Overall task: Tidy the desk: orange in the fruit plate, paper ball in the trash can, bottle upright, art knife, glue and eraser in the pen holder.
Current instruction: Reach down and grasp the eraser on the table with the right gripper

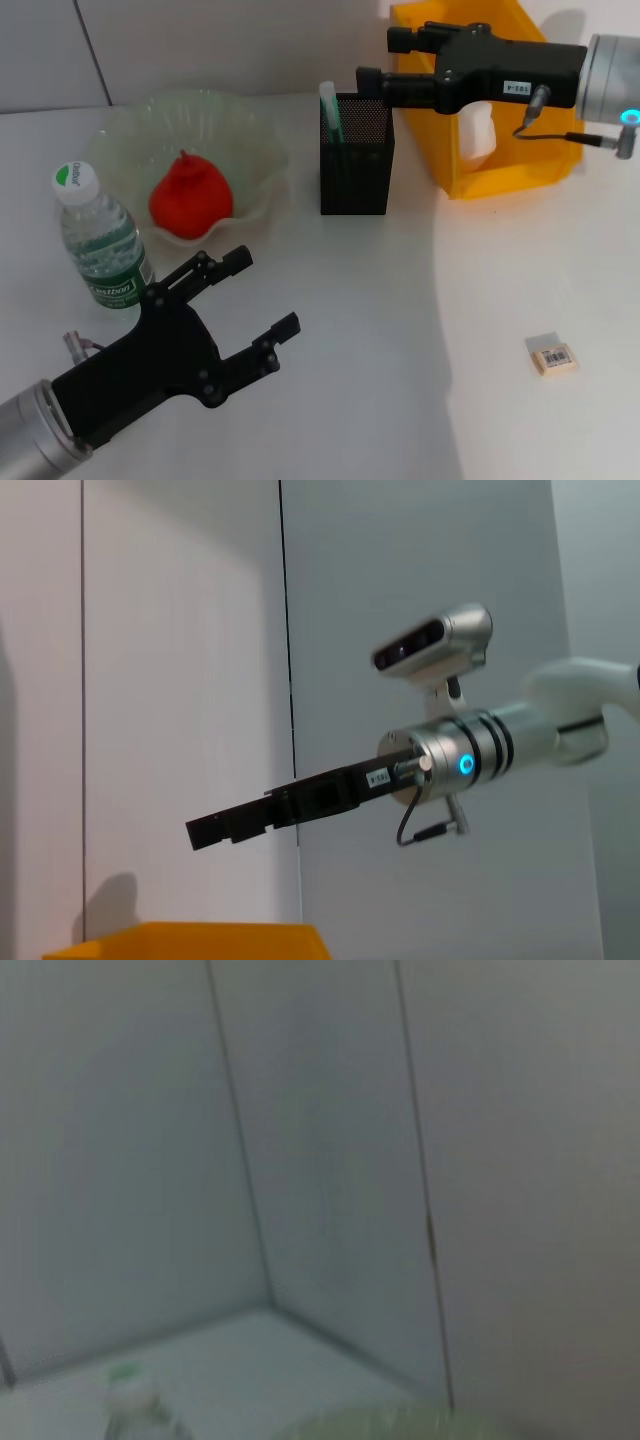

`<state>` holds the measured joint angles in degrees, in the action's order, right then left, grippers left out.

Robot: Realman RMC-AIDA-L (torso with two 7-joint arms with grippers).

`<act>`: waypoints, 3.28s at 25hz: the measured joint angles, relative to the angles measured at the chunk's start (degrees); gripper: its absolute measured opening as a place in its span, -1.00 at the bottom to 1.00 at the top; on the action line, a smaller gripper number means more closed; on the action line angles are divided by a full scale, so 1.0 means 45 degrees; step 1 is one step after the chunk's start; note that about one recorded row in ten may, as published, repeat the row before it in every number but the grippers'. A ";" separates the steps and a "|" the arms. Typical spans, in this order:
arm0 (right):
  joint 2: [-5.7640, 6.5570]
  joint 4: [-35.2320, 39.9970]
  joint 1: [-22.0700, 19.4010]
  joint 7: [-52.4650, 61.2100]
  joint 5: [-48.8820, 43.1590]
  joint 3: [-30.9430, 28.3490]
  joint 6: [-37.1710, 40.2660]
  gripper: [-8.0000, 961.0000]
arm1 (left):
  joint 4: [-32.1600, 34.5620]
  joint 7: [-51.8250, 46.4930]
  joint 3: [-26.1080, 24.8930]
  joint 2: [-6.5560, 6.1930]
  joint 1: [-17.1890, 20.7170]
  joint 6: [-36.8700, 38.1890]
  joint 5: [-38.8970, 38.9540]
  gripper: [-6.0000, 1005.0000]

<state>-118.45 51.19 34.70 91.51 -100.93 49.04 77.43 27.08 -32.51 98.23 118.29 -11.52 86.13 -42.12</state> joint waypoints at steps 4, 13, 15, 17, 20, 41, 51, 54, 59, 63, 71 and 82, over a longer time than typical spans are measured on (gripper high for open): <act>0.0433 0.4587 0.0100 0.4389 -0.4454 0.0825 0.2528 0.63 | -0.0150 0.0104 -0.0038 0.0020 0.0000 -0.0053 -0.0126 0.54; 0.0634 0.8645 0.1114 0.2954 -1.0540 0.1575 0.9471 0.63 | -0.0522 0.0151 -0.0220 0.0069 -0.0135 -0.0089 -0.0045 0.54; 0.0573 0.8750 0.1006 0.2685 -1.1005 0.1850 0.9601 0.63 | -0.0522 0.0151 -0.0220 0.0069 -0.0135 -0.0089 -0.0045 0.54; 0.0491 0.8704 0.0862 0.2345 -1.1547 0.2167 0.9702 0.63 | -0.0528 0.0154 -0.0234 0.0083 -0.0205 -0.0142 -0.0034 0.54; 0.0402 0.8280 0.0732 0.1896 -1.2133 0.2306 0.9708 0.62 | -0.0530 0.0146 -0.0236 0.0082 -0.0265 -0.0224 -0.0034 0.54; -0.0109 0.4638 0.1385 0.1149 -1.4164 0.3608 0.7418 0.44 | -0.0530 -0.0307 -0.0246 0.0082 -0.0860 -0.1217 -0.0099 0.54; -0.0161 0.4461 0.1153 0.0769 -1.3823 0.3748 0.6910 0.46 | -0.0530 -0.0466 -0.0217 0.0104 -0.0971 -0.1567 -0.0037 0.54; -0.0170 0.4148 0.1034 0.0586 -1.3780 0.3986 0.6607 0.46 | -0.0530 -0.0466 -0.0217 0.0104 -0.0971 -0.1567 -0.0037 0.54; -0.0176 0.3921 0.1024 0.0520 -1.3722 0.4069 0.6380 0.46 | -0.0530 -0.0468 -0.0194 0.0115 -0.0975 -0.1577 -0.0029 0.54; -0.0181 0.3743 0.0902 0.0352 -1.3692 0.4343 0.5779 0.46 | -0.0496 -0.0508 -0.0146 0.0118 -0.0980 -0.1582 -0.0015 0.54; -0.0182 0.3317 0.0960 0.0203 -1.3665 0.4692 0.5417 0.45 | -0.0514 -0.0592 -0.0144 0.0118 -0.0997 -0.1580 -0.0053 0.54; -0.0181 0.2990 0.0860 0.0280 -1.3671 0.5155 0.4904 0.44 | -0.0470 -0.0682 -0.0128 0.0118 -0.0971 -0.1542 -0.0114 0.54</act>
<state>-119.27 64.65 38.57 92.77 -162.45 72.24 99.50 24.97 -35.58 97.65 118.82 -15.88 79.18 -42.64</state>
